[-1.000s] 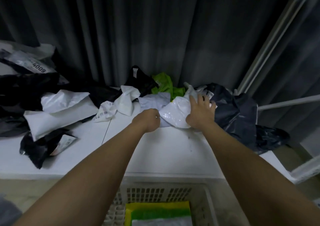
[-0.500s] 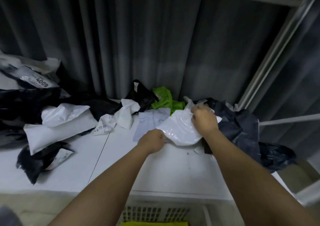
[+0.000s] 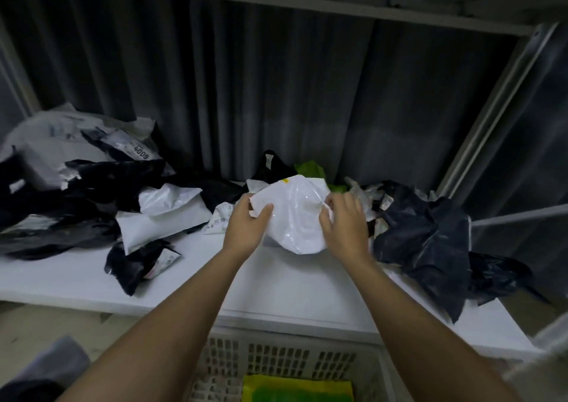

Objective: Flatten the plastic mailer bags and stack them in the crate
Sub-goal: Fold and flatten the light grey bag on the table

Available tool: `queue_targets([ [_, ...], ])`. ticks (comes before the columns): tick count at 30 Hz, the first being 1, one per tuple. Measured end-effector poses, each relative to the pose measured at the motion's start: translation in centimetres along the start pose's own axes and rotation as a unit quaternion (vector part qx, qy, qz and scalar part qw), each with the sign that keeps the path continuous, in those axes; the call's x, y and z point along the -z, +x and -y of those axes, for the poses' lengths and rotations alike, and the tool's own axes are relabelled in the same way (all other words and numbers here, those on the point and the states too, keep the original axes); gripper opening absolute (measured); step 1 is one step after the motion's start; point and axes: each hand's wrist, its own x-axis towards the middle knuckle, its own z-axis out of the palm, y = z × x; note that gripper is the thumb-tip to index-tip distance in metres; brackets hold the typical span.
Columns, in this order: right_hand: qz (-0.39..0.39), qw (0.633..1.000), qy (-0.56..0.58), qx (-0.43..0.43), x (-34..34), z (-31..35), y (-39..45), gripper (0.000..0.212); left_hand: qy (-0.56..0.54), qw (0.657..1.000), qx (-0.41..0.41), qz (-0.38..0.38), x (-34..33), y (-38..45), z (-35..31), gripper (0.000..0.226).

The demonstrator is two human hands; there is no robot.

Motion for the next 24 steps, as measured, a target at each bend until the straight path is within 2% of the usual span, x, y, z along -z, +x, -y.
queue_targets([
  [4, 0.024, 0.997, 0.075, -0.001, -2.1, 1.4, -3.2, 0.007, 0.003, 0.998, 0.051, 0.023, 3.3, -0.2, 1.8, 0.018],
  [9, 0.101, 0.993, 0.059, 0.007, -4.8, 0.7, -7.8, 0.007, 0.173, 0.977, 0.065, 0.109, 5.6, -1.9, 6.2, 0.024],
  [12, 0.157, 0.985, 0.071, 0.014, -5.8, 0.1, -10.4, 0.012, 0.263, 0.95, 0.055, 0.161, 5.6, -2.9, 8.6, 0.043],
  [14, 0.143, 0.985, 0.092, -0.001, -5.8, 0.2, -10.7, 0.015, 0.302, 0.939, 0.037, 0.158, 5.4, -3.2, 9.4, 0.05],
  [18, 0.054, 0.992, 0.108, -0.021, -5.4, 1.8, -8.5, 0.033, 0.341, 0.93, 0.008, 0.137, 4.9, -3.8, 9.9, 0.052],
  [19, 0.066, 0.993, 0.096, -0.009, -5.2, 2.5, -7.8, 0.041, 0.351, 0.927, 0.0, 0.133, 4.8, -3.8, 9.9, 0.052],
  [21, 0.151, 0.986, 0.055, 0.035, -5.5, 3.4, -6.7, 0.054, 0.359, 0.924, 0.0, 0.128, 4.5, -3.9, 9.9, 0.053],
  [23, 0.237, 0.969, 0.017, 0.06, -6.5, 3.6, -6.3, 0.056, 0.362, 0.923, 0.004, 0.127, 4.3, -4.0, 10.0, 0.051],
  [24, 0.265, 0.963, 0.025, 0.045, -6.9, 3.5, -6.3, 0.055, 0.37, 0.92, 0.007, 0.127, 4.3, -4.0, 10.1, 0.051],
])
